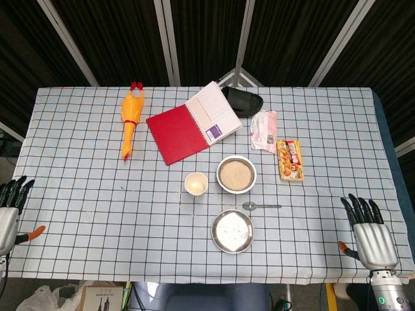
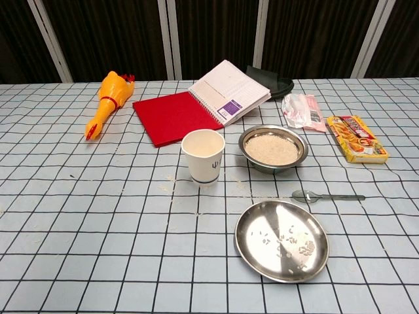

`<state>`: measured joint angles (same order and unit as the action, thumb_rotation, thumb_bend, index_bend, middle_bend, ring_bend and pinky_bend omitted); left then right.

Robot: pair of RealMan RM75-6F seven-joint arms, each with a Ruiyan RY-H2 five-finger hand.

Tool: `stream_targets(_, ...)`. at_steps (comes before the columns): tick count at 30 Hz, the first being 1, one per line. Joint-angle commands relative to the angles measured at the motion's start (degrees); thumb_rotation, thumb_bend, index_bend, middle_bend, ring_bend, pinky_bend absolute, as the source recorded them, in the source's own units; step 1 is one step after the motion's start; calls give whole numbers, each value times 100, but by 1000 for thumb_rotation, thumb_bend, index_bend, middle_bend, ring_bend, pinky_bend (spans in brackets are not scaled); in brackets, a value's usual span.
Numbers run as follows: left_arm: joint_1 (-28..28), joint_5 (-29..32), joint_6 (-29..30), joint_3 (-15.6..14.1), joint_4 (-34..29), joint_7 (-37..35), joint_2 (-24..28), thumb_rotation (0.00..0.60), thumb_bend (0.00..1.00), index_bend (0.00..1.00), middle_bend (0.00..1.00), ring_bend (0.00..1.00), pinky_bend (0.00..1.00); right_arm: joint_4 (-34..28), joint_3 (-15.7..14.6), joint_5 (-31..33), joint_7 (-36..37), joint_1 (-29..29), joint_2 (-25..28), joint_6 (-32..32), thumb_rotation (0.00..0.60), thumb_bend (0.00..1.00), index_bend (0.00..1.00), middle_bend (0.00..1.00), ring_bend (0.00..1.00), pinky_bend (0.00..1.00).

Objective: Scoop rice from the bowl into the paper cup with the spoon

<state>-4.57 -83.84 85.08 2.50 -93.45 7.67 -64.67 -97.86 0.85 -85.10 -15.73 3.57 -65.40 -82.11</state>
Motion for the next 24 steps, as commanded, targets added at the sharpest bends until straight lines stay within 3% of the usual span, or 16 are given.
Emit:
stream_targets(1, 1, 2, -1, -1, 0, 2, 0, 600, 0, 0, 0, 0, 0, 5, 1, -5, -3, 0, -2, -5, 600, 234, 0, 0, 0, 0)
stream_targets(11, 14, 10, 20, 7, -17, -28, 8, 600, 0, 0, 0, 0, 0, -20, -3, -55, 33, 0, -19, -32, 600, 234, 0, 0, 0, 6)
stream_targets(13, 9, 9, 11, 9, -23, -55, 16, 600, 0, 0, 0, 0, 0, -34, 22, -92, 91, 4, -43, -78, 600, 234, 0, 0, 0, 48)
stream_targets(15, 3, -13, -5, -5, -29, -71, 30, 600, 0, 0, 0, 0, 0, -43, 73, -149, 160, 11, -83, -168, 600, 234, 0, 1, 21, 154)
stream_targets(18, 11, -89, 15, -36, -39, -123, 63, 600, 0, 0, 0, 0, 0, -21, 160, -248, 247, 46, -185, -285, 600, 234, 0, 172, 266, 437)
stream_targets(21, 32, -170, 69, -64, -14, -164, 79, 600, 0, 0, 0, 0, 0, -3, 245, -306, 249, 136, -316, -288, 600, 233, 45, 606, 706, 746)
stream_targets(24, 16, -134, 37, -42, -18, -209, 83, 600, 0, 0, 0, 0, 0, -36, 305, -131, 90, 324, -454, 56, 600, 233, 234, 793, 872, 857)
